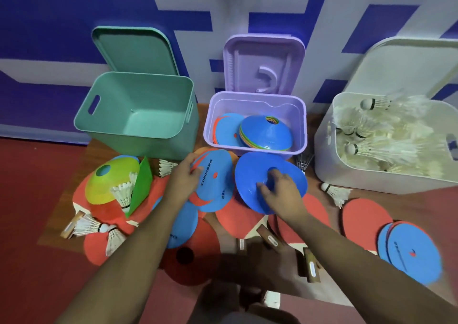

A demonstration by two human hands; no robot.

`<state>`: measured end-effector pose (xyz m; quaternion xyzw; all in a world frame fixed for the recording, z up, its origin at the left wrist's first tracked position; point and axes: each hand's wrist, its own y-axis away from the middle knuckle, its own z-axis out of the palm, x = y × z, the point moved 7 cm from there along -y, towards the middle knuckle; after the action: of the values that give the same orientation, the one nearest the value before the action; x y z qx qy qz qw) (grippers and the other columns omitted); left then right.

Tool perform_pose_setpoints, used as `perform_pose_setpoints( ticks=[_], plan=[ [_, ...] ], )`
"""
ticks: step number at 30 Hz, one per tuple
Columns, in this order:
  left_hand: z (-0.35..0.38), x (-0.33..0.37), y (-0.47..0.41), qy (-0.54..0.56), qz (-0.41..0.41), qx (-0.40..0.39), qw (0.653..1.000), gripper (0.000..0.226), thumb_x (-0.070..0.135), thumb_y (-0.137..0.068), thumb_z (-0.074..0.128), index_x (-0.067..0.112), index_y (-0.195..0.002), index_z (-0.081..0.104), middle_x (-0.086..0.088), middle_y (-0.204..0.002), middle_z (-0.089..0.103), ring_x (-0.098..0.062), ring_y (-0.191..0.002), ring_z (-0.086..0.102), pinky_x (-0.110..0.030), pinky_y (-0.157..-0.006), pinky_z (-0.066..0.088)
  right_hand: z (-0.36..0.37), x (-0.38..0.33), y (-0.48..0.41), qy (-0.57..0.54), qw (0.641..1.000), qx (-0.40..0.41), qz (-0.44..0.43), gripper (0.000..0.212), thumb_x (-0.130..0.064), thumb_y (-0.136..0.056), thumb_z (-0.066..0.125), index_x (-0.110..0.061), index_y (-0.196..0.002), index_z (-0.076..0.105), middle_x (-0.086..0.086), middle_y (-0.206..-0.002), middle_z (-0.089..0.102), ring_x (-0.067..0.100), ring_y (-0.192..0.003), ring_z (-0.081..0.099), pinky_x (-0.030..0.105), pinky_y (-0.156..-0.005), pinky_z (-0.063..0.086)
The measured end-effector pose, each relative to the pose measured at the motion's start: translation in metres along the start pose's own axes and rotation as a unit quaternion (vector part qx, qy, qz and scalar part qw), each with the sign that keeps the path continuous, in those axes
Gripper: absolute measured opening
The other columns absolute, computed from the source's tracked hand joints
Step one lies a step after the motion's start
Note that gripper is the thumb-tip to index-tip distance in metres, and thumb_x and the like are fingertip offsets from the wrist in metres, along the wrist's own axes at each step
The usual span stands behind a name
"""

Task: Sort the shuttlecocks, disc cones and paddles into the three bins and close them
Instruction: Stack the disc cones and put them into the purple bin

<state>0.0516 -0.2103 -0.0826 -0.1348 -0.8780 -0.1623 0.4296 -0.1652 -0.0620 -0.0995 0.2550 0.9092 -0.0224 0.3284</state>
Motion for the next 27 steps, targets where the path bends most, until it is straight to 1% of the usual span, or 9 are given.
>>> perform_pose_setpoints(
  ticks=[3, 5, 9, 13, 16, 18, 20, 22, 27],
  plan=[
    [-0.012, 0.014, 0.013, 0.035, -0.001, 0.041, 0.999, 0.019, 0.01, -0.087, 0.061, 0.02, -0.103, 0.06, 0.001, -0.094, 0.068, -0.017, -0.088, 0.062, -0.031, -0.081, 0.048, -0.039, -0.011, 0.005, -0.065, 0.997, 0.015, -0.029, 0.024, -0.027, -0.09, 0.063, -0.004, -0.088, 0.059, 0.013, -0.078, 0.061, 0.03, -0.078, 0.055, 0.037, -0.071, 0.037],
    [-0.02, 0.026, 0.015, 0.077, -0.012, 0.071, 0.994, 0.014, 0.02, -0.082, 0.062, 0.023, -0.095, 0.059, -0.002, -0.091, 0.067, -0.019, -0.086, 0.062, -0.034, -0.081, 0.048, -0.063, -0.018, 0.003, -0.097, 0.994, 0.026, -0.043, 0.026, -0.025, -0.09, 0.064, -0.004, -0.079, 0.055, 0.014, -0.073, 0.057, 0.029, -0.072, 0.054, 0.039, -0.072, 0.041],
    [-0.029, 0.055, 0.003, 0.121, -0.039, 0.132, 0.983, 0.011, 0.009, -0.085, 0.062, 0.016, -0.092, 0.057, -0.005, -0.088, 0.063, -0.02, -0.083, 0.057, -0.033, -0.079, 0.045, -0.099, -0.027, -0.021, -0.133, 0.989, 0.056, -0.029, 0.03, -0.029, -0.089, 0.063, -0.002, -0.079, 0.053, 0.016, -0.074, 0.054, 0.029, -0.072, 0.051, 0.041, -0.072, 0.043],
    [-0.025, 0.075, -0.022, 0.154, -0.063, 0.17, 0.971, 0.009, 0.009, -0.088, 0.06, 0.01, -0.095, 0.057, -0.001, -0.083, 0.058, -0.02, -0.079, 0.054, -0.024, -0.067, 0.039, -0.114, -0.037, -0.063, -0.117, 0.989, 0.087, -0.037, 0.032, -0.025, -0.09, 0.061, -0.001, -0.072, 0.047, 0.015, -0.07, 0.049, 0.028, -0.067, 0.045, 0.041, -0.068, 0.04],
    [-0.02, 0.082, -0.047, 0.132, -0.075, 0.182, 0.972, 0.012, 0.012, -0.089, 0.059, 0.008, -0.1, 0.057, -0.002, -0.088, 0.06, -0.021, -0.083, 0.055, -0.026, -0.073, 0.04, -0.109, -0.035, -0.102, -0.083, 0.994, 0.074, -0.019, 0.032, -0.022, -0.09, 0.059, 0.001, -0.072, 0.048, 0.02, -0.071, 0.05, 0.031, -0.068, 0.047, 0.04, -0.066, 0.036],
    [-0.016, 0.082, -0.064, 0.119, -0.081, 0.183, 0.973, 0.013, 0.013, -0.09, 0.058, 0.008, -0.102, 0.056, -0.003, -0.091, 0.06, -0.021, -0.084, 0.055, -0.025, -0.073, 0.039, -0.099, -0.031, -0.128, -0.063, 0.997, 0.046, 0.005, 0.024, -0.021, -0.09, 0.06, -0.004, -0.076, 0.049, 0.015, -0.073, 0.051, 0.03, -0.072, 0.047, 0.036, -0.066, 0.031],
    [-0.01, 0.079, -0.081, 0.098, -0.095, 0.177, 0.975, 0.013, 0.013, -0.092, 0.057, 0.008, -0.104, 0.056, -0.004, -0.094, 0.061, -0.02, -0.085, 0.054, -0.024, -0.073, 0.037, -0.082, -0.022, -0.15, -0.047, 0.998, 0.011, 0.039, 0.018, -0.023, -0.088, 0.063, -0.008, -0.093, 0.053, 0.011, -0.087, 0.056, 0.029, -0.084, 0.052, 0.029, -0.071, 0.032],
    [-0.002, 0.073, -0.096, 0.076, -0.106, 0.162, 0.978, 0.015, 0.014, -0.092, 0.056, 0.007, -0.106, 0.056, -0.007, -0.098, 0.063, -0.022, -0.086, 0.056, -0.024, -0.072, 0.037, -0.064, -0.012, -0.168, -0.029, 0.997, -0.026, 0.073, 0.042, -0.025, -0.086, 0.067, -0.003, -0.117, 0.05, 0.015, -0.108, 0.06, 0.033, -0.102, 0.055, 0.033, -0.081, 0.038],
    [0.011, 0.051, -0.125, 0.035, -0.102, 0.133, 0.985, 0.018, 0.014, -0.091, 0.056, 0.004, -0.106, 0.057, -0.015, -0.101, 0.067, -0.031, -0.093, 0.062, -0.03, -0.075, 0.044, -0.023, -0.012, -0.187, 0.101, 0.991, -0.076, 0.037, 0.071, -0.031, -0.083, 0.07, 0.002, -0.135, 0.033, 0.02, -0.131, 0.047, 0.038, -0.12, 0.042, 0.044, -0.097, 0.04]
  ],
)
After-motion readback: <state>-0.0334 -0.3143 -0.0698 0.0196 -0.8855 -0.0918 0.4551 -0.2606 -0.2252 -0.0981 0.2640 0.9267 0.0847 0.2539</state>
